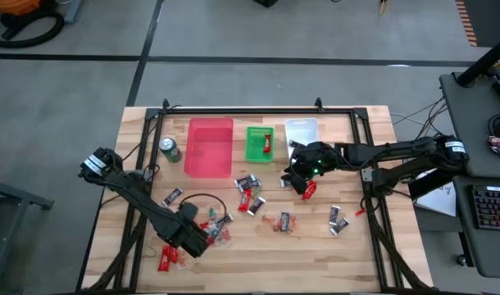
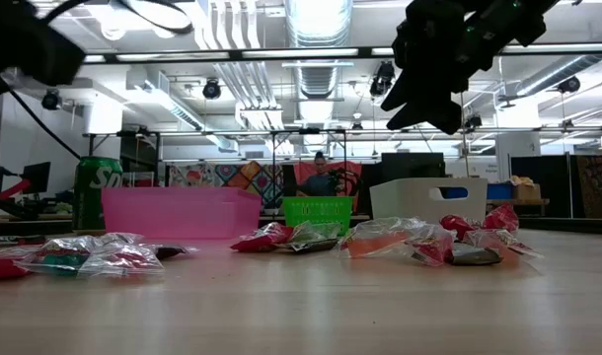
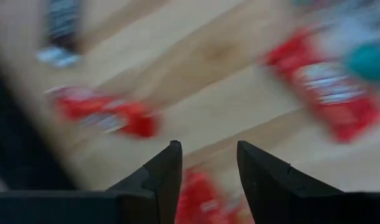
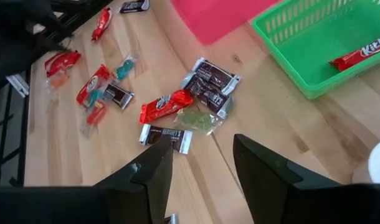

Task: Sort candy
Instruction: Put the red chocolate into the green bin

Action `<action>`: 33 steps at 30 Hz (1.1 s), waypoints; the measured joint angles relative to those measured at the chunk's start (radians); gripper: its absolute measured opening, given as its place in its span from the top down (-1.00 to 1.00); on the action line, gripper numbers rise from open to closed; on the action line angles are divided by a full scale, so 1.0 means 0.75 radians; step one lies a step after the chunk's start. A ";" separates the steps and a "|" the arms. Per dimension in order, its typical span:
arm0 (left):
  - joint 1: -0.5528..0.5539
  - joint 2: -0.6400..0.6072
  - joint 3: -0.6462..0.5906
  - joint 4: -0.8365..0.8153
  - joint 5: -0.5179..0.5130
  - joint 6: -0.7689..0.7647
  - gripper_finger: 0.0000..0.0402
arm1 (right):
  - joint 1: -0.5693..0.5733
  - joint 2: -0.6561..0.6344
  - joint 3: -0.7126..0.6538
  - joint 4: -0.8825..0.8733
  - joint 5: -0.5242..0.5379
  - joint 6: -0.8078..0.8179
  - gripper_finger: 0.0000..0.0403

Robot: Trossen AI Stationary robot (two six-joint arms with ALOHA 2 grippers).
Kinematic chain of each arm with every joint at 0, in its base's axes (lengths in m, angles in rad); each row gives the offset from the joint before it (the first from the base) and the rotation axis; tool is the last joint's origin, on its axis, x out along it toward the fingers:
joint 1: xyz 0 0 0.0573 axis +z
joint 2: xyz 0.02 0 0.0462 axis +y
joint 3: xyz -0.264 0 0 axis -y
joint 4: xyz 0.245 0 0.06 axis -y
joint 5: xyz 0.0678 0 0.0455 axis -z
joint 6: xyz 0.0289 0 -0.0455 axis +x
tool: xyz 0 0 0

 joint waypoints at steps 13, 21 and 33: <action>-0.010 0.021 -0.029 -0.088 0.049 0.074 0.43 | 0.006 0.008 0.000 0.000 0.000 -0.002 0.20; -0.010 0.160 -0.084 -0.079 0.050 -0.026 0.07 | 0.006 0.018 -0.002 0.001 0.002 -0.006 0.21; -0.011 0.218 -0.130 0.000 0.037 -0.003 -0.04 | 0.006 0.018 -0.002 0.002 0.002 -0.015 0.20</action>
